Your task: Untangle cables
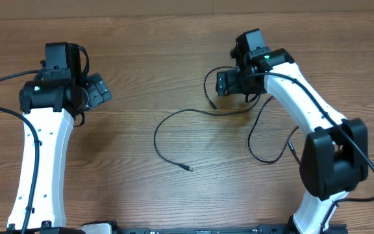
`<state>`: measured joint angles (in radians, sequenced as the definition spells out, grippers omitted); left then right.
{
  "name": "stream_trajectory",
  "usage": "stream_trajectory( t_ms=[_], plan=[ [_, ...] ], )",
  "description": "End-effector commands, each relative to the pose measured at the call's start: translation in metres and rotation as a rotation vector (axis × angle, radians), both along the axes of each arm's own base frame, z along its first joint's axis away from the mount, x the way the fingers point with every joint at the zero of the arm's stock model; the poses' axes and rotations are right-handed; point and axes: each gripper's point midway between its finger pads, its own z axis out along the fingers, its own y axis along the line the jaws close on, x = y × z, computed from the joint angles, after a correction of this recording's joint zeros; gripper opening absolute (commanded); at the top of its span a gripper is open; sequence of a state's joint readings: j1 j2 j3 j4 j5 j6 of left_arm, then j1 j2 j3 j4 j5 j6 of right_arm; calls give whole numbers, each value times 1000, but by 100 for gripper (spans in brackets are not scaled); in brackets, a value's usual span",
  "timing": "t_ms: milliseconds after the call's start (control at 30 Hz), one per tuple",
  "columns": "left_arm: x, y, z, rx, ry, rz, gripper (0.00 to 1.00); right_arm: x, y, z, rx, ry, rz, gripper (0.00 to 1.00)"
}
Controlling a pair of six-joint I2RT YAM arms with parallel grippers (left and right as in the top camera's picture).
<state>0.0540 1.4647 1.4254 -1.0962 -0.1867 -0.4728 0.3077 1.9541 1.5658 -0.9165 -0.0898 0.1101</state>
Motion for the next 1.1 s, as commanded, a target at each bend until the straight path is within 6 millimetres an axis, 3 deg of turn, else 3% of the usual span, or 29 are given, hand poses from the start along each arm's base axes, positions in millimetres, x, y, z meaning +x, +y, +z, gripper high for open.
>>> stream_trajectory(
  t_ms=[0, 200, 367, 600, 733, 933, 1067],
  plan=[
    [1, -1, -3, -12, 3, 16, 100, -3, 17, -19, -33, -8, 246, 99],
    [1, -1, -3, -12, 3, 16, 99, -18, 51, -52, -89, -9, 587, 94],
    [1, -1, -3, -12, 3, 16, 100, -27, 70, -58, -108, -27, 719, 92],
    [1, -1, -3, -12, 3, 16, 100, -22, 82, -59, -110, -75, 766, 93],
    [1, -1, -3, -12, 3, 16, 100, -26, 85, -84, -119, -39, 799, 92],
    [1, -1, -3, -12, 3, 16, 99, -28, 88, -92, -97, -25, 806, 90],
    [1, -1, -3, -13, 3, 15, 100, -31, 92, -100, -70, -12, 827, 75]
  ],
)
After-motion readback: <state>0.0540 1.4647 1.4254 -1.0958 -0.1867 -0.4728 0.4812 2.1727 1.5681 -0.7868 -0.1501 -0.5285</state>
